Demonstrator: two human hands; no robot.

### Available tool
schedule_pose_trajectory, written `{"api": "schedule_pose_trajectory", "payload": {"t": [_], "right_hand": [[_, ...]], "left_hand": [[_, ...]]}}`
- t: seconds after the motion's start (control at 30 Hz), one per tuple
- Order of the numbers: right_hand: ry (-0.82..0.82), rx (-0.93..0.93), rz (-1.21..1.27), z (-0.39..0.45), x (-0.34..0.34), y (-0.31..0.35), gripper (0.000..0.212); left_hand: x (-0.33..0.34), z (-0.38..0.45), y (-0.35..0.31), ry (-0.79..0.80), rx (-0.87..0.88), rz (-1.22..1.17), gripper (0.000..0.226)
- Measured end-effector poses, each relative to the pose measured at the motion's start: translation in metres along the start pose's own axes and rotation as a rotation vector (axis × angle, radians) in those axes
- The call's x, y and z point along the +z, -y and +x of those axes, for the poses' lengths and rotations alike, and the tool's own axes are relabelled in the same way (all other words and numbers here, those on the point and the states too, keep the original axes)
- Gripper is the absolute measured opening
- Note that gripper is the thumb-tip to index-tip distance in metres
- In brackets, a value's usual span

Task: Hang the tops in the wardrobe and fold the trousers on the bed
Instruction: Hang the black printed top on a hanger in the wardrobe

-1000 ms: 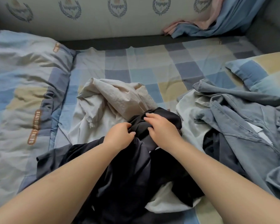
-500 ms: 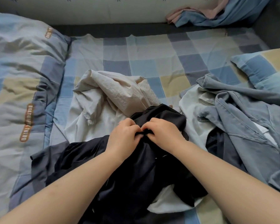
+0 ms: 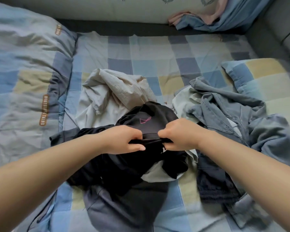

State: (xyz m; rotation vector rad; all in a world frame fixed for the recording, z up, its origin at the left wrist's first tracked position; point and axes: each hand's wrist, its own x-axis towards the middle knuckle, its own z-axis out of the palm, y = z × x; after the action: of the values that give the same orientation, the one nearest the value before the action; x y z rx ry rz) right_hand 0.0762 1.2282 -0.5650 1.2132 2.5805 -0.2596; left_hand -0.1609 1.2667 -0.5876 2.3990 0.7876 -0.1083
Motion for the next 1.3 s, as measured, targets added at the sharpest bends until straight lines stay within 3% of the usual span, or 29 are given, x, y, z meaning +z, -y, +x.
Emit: {"api": "schedule_pose_trajectory", "payload": {"t": [0.13,0.27,0.4,0.57,0.83,0.97,1.3], "right_hand": [[0.069,-0.035,-0.068,-0.038,-0.028,0.016,0.021],[0.091,-0.096,-0.161,-0.072,-0.062,0.052,0.03],[0.165,-0.035,-0.14,-0.114,-0.11,0.082,0.027],[0.125,0.136,-0.075,-0.171,-0.177,0.088,0.025],[0.013,0.245,-0.22,-0.251,-0.288,0.102,0.02],[-0.159,0.309,-0.36,-0.285,-0.321,0.111,0.023],[-0.344,0.633,-0.401,-0.364,-0.408,0.173,0.018]], "left_hand": [[-0.023,-0.044,-0.017,0.155,-0.052,0.259,0.033],[-0.063,-0.081,-0.052,0.157,-0.078,0.453,0.036],[-0.112,-0.121,-0.086,0.129,-0.146,0.608,0.035],[-0.173,-0.161,-0.129,-0.018,-0.195,0.688,0.03],[-0.273,-0.19,-0.212,-0.269,-0.018,0.911,0.029],[-0.314,-0.208,-0.238,-0.45,0.102,0.957,0.029],[-0.387,-0.236,-0.292,-0.634,0.305,1.041,0.03]]}}
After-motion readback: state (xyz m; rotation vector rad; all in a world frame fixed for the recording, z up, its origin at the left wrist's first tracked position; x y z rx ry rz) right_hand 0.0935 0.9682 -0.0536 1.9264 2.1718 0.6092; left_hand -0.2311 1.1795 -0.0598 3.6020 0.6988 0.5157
